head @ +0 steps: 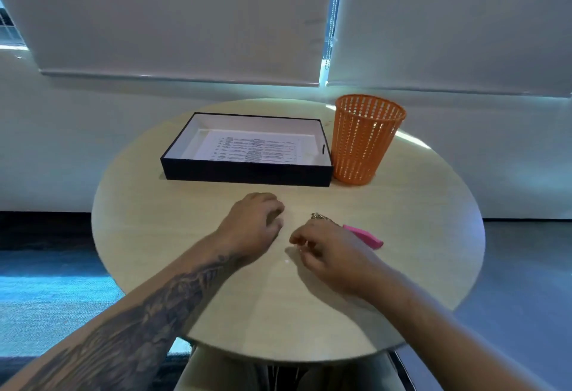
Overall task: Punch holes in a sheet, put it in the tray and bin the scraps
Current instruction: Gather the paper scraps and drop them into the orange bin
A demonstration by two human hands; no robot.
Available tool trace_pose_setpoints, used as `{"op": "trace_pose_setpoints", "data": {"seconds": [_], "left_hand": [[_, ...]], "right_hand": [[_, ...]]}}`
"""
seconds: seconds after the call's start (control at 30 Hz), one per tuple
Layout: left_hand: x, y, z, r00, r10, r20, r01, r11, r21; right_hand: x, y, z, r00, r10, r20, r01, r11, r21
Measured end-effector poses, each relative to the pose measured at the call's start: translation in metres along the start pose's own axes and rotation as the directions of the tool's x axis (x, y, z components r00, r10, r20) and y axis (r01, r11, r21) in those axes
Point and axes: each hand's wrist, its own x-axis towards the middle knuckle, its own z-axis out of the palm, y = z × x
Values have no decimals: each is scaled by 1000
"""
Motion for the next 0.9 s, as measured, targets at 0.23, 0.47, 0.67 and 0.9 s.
{"op": "trace_pose_setpoints", "data": {"seconds": [0.23,0.47,0.67,0.9], "left_hand": [[-9,-2,11,1000,-6,-9,7,998,57],[-7,-3,13,1000,-9,-5,9,998,61],[-7,-4,13,1000,-4,-6,5,998,62],[-7,-6,15,1000,0,-20,1,998,62]], "right_hand": [[-20,-1,22,995,-76,-64,69,992,-101],[-21,6,25,987,-160,-30,149,960,-236],[-22,4,24,981,-192,-1,185,944,-273],[-28,-4,25,996,17,-89,-14,999,35]]}}
